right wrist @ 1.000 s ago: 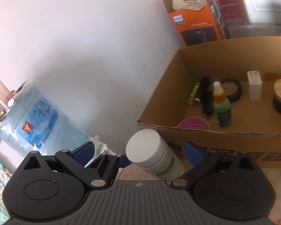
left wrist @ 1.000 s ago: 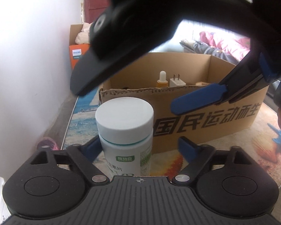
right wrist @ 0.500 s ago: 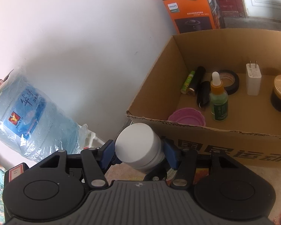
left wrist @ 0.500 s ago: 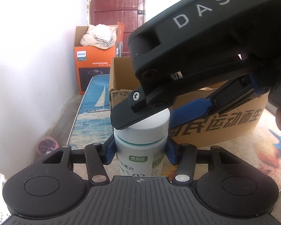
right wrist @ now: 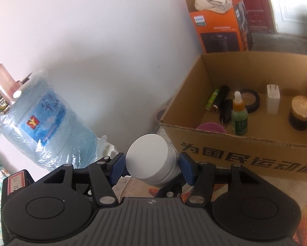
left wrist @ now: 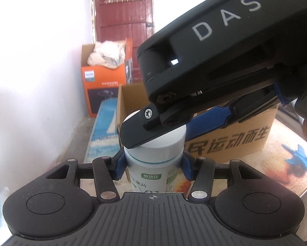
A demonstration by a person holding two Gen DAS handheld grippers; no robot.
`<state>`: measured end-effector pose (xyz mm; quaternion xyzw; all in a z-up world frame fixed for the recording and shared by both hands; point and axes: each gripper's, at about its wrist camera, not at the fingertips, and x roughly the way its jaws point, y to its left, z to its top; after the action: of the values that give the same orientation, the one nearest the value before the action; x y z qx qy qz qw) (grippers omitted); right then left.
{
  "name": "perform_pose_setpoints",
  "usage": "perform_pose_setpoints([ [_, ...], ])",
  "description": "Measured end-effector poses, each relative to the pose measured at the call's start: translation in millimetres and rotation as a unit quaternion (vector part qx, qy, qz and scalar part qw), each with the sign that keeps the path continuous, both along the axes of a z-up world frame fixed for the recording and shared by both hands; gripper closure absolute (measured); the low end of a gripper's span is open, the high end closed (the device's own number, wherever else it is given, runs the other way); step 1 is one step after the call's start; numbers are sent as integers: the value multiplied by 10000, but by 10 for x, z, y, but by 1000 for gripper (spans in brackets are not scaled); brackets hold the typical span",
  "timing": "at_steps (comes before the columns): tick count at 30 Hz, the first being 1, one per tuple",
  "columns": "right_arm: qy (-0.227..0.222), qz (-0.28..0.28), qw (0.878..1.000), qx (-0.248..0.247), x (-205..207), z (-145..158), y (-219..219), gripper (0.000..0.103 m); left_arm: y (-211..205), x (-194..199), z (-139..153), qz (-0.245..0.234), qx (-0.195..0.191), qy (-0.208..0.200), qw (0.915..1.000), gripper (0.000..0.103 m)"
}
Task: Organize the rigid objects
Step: 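Grasp the white vitamin bottle by its cap with the right tool, then carry the vitamin bottle into the box and lay it down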
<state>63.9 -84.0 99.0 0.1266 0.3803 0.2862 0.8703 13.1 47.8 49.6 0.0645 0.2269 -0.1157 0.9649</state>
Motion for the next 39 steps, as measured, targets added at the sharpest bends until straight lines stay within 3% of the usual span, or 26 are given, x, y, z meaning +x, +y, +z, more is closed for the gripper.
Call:
perform_pose_setpoints([
  [6,-547,120,9983,129,-168,430,-64,42,-65,-177,418,22,209,-470,9987,50],
  [13,-1148,24,9933,102,-127,1008,-267,42,-230,-47,974,-244,175,-939,9951,50],
  [20,-1225,-403,9916,0,155,1249,-669,42,-527,416,1206,-701,-69,-885,9936,50],
  [25,-895,-675,9937,24,414,1062,-1013,42,-813,759,1076,-955,-96,-548,9939,50],
  [33,-7,-965,9950,256,855,393,-1497,42,-1174,1224,580,-1206,-119,379,9919,50],
  [39,434,-967,9939,307,1094,-14,-1597,42,-1313,1435,264,-1178,-73,894,9890,50],
])
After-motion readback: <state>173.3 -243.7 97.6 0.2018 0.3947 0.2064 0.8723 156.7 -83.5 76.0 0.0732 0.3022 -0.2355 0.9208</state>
